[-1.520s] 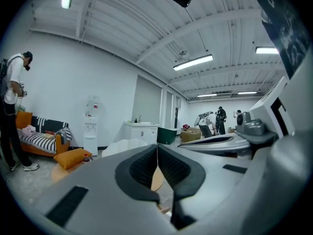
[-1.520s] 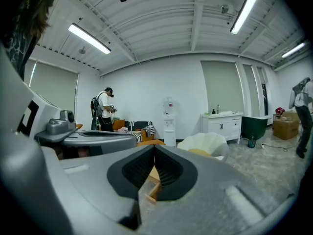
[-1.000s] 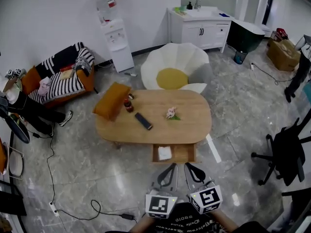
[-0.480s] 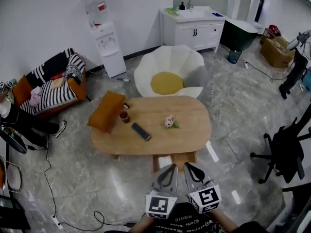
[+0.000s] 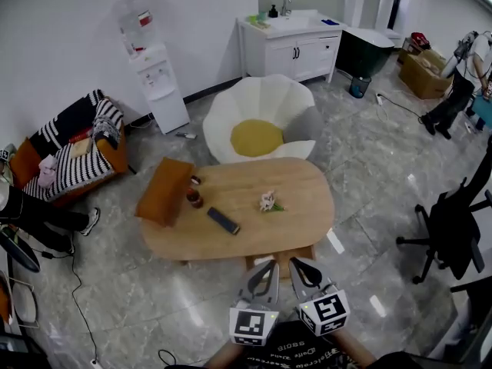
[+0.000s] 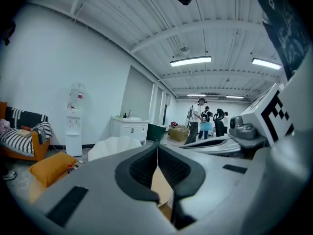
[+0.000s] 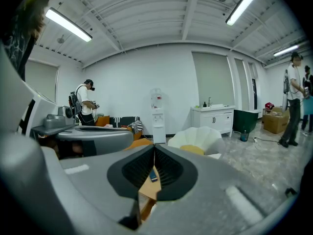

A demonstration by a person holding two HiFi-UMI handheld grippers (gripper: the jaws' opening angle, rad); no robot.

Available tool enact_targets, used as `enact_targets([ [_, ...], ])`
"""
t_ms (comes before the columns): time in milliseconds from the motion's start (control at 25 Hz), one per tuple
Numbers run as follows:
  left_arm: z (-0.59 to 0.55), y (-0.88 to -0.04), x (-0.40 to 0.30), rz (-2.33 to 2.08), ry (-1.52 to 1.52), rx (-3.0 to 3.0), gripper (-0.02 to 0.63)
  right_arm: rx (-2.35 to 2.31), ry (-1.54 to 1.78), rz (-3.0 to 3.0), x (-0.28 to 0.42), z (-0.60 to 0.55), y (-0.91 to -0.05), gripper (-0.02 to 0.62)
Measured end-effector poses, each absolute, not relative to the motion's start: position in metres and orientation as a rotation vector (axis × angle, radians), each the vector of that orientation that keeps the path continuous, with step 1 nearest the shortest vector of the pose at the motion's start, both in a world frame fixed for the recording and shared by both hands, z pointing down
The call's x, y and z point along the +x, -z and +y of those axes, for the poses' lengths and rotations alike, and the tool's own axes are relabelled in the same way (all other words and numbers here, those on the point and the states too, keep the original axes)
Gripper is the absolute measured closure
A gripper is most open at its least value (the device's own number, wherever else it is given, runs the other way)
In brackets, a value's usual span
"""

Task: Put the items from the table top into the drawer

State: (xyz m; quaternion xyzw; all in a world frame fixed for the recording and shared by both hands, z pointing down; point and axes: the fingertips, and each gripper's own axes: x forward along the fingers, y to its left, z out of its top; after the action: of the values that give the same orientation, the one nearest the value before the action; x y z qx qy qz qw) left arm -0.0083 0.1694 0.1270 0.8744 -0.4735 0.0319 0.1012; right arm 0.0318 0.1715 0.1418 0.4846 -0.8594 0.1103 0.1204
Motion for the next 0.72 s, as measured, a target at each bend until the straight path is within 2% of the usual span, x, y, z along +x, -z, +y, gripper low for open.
enact_targets([
  [720,0.12,-0.137,-0.002,-1.466,-0.122,2.51,0.594,1.346,-0.32,-2.516,0.047,0.111,-0.147,0.591],
])
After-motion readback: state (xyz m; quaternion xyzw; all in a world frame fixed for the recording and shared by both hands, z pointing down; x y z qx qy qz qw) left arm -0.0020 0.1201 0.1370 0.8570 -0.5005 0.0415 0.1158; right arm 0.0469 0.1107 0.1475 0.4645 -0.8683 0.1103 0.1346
